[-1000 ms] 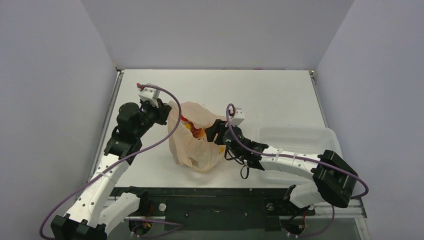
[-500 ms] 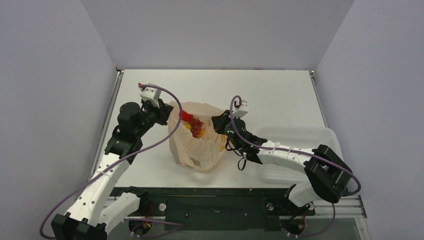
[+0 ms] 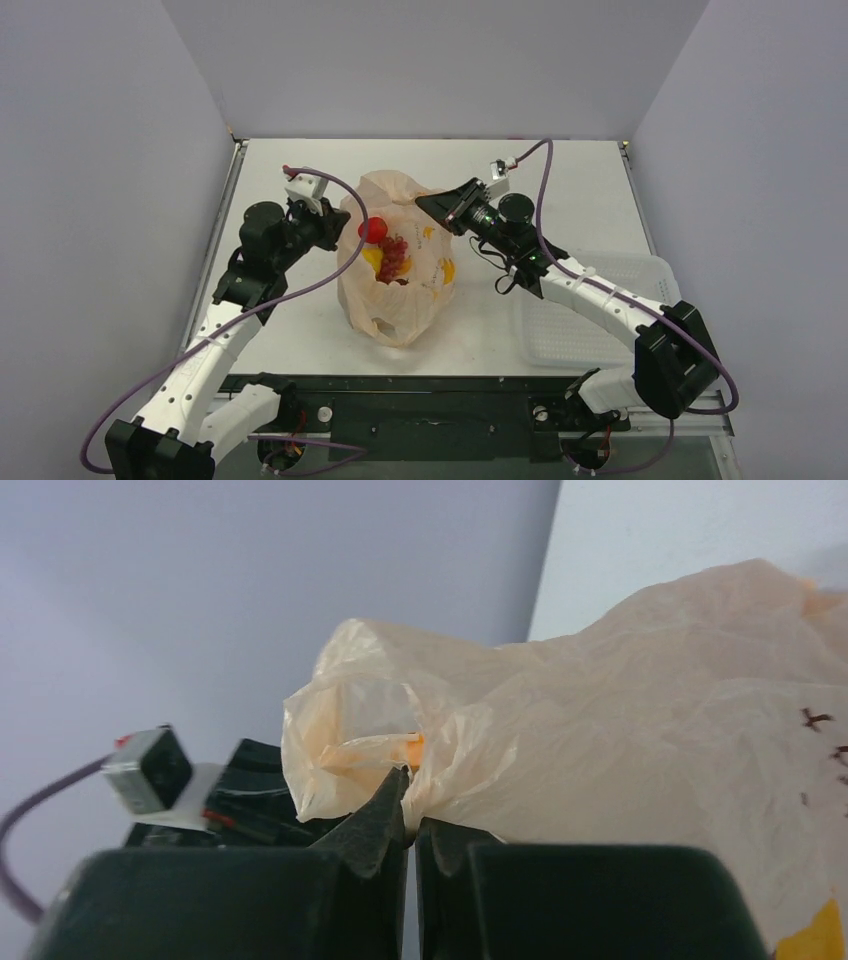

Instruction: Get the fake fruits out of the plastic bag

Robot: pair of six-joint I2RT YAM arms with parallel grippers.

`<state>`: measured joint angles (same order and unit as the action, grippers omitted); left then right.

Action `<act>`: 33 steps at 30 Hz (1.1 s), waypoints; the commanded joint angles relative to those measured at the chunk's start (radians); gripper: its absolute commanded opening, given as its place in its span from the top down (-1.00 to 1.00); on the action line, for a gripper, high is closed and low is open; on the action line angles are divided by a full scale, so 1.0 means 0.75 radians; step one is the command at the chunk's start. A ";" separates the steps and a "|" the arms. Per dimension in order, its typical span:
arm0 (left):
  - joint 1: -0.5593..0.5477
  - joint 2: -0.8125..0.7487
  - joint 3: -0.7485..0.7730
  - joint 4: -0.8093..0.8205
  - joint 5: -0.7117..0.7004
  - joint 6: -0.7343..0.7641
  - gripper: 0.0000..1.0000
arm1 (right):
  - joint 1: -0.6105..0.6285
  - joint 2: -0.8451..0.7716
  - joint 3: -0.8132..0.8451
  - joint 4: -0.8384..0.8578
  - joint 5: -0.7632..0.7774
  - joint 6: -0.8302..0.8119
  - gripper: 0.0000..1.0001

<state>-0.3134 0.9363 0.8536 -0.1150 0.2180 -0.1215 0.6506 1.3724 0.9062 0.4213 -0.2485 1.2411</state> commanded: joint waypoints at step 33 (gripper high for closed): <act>-0.014 0.041 0.028 0.155 0.358 0.011 1.00 | -0.239 0.569 0.668 -0.828 -0.002 -0.546 0.64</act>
<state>-0.3222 0.9924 0.8532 -0.0547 0.5510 -0.1036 0.4786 1.8610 1.2804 0.1101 -0.3363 1.1896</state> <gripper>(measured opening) 0.004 0.155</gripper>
